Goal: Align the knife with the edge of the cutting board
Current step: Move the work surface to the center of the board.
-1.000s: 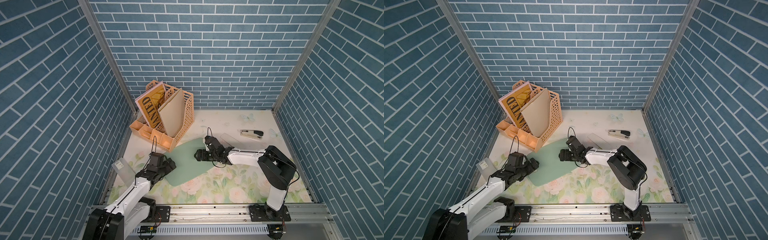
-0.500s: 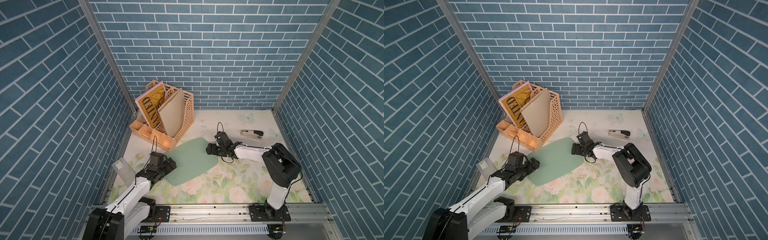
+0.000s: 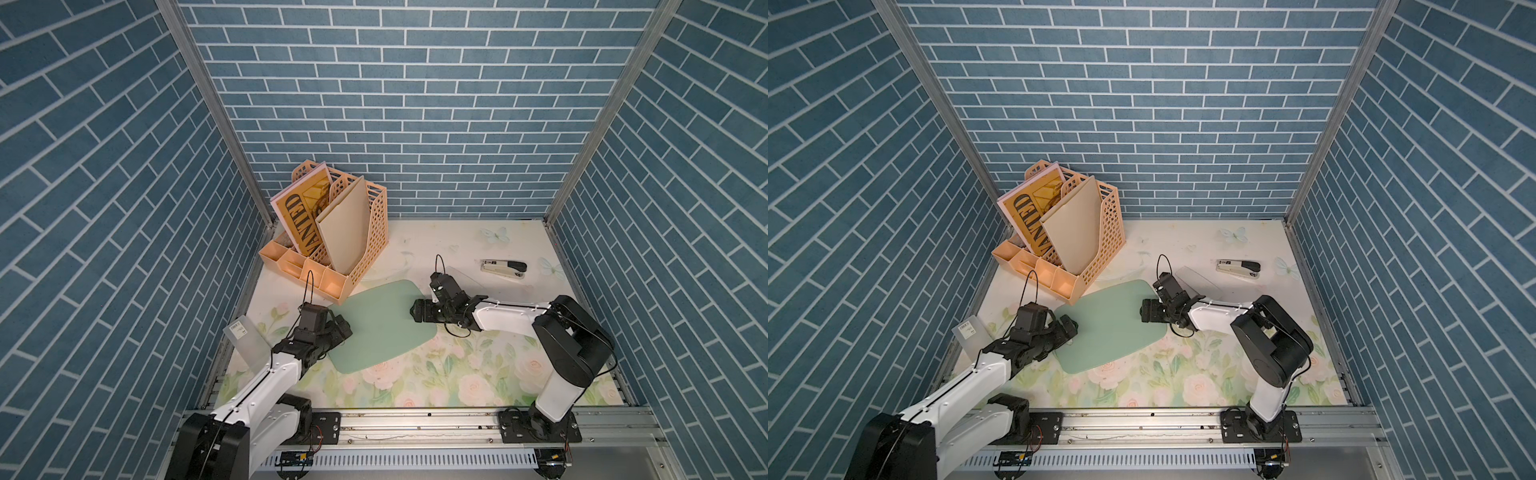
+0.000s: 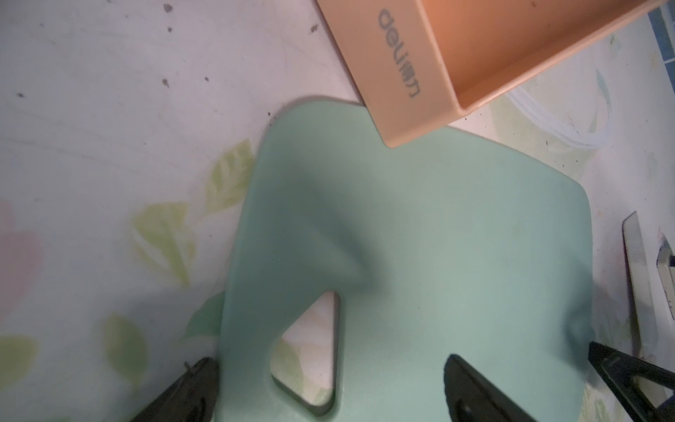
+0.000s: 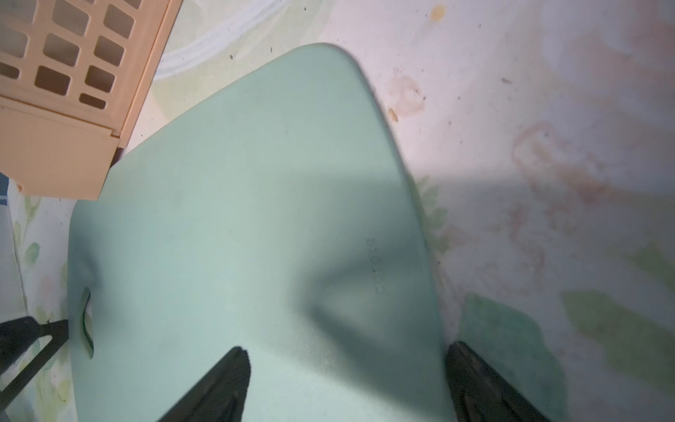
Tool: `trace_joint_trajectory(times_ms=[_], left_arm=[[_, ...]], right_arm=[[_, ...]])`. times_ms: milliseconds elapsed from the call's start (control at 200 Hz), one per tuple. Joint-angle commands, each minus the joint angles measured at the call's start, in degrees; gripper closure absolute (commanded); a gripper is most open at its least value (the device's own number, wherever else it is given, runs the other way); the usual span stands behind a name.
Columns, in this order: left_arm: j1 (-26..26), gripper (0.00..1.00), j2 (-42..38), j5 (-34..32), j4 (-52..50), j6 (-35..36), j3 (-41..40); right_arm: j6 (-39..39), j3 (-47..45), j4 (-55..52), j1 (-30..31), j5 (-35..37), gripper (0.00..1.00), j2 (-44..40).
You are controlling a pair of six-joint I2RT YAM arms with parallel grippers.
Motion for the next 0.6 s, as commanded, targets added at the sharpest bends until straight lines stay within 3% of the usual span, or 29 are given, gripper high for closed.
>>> trace_joint_trajectory(times_ms=[0, 305, 595], left_arm=[[-0.8, 0.01, 1.9, 6.2, -1.4, -0.5, -2.4], [-5.0, 0.01, 5.2, 6.2, 2.0, -1.2, -2.1], [-9.8, 0.01, 9.1, 5.5, 4.5, -1.9, 0.5]], right_arm=[[3.4, -3.5, -0.1, 4.2, -10.7, 0.13, -1.6], [4.1, -12.9, -0.8, 4.7, -4.2, 0.12, -10.3], [4.8, -15.9, -0.6, 4.5, -1.4, 0.12, -12.6]])
